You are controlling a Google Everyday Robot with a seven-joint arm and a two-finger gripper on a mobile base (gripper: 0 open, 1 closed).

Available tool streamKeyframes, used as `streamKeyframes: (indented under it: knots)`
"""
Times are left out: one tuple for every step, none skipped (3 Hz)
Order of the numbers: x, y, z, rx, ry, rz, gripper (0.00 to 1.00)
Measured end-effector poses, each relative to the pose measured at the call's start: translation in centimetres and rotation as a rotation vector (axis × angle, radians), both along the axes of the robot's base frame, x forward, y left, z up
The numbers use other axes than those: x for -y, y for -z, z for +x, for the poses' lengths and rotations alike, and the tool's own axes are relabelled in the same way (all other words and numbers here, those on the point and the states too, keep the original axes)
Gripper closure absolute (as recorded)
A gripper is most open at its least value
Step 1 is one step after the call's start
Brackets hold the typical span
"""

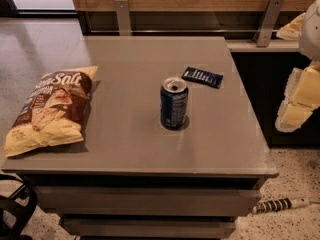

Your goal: Move rxbar blueberry near brown chip bag

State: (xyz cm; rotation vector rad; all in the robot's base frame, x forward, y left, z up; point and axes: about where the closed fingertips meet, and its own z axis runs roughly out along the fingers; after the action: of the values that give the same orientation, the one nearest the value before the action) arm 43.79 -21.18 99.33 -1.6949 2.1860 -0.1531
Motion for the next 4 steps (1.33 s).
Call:
streamKeyframes:
  knots:
    - [0.1, 0.0, 0.3, 0.004, 0.0, 0.01, 0.0]
    - [0.5, -0.1, 1.8, 0.02, 0.002, 0.057, 0.0]
    - [2.0, 0.5, 6.0, 0.056, 0.014, 0.195, 0.0]
    - [3.6, 2.5, 10.4, 0.096, 0.022, 0.346, 0.0]
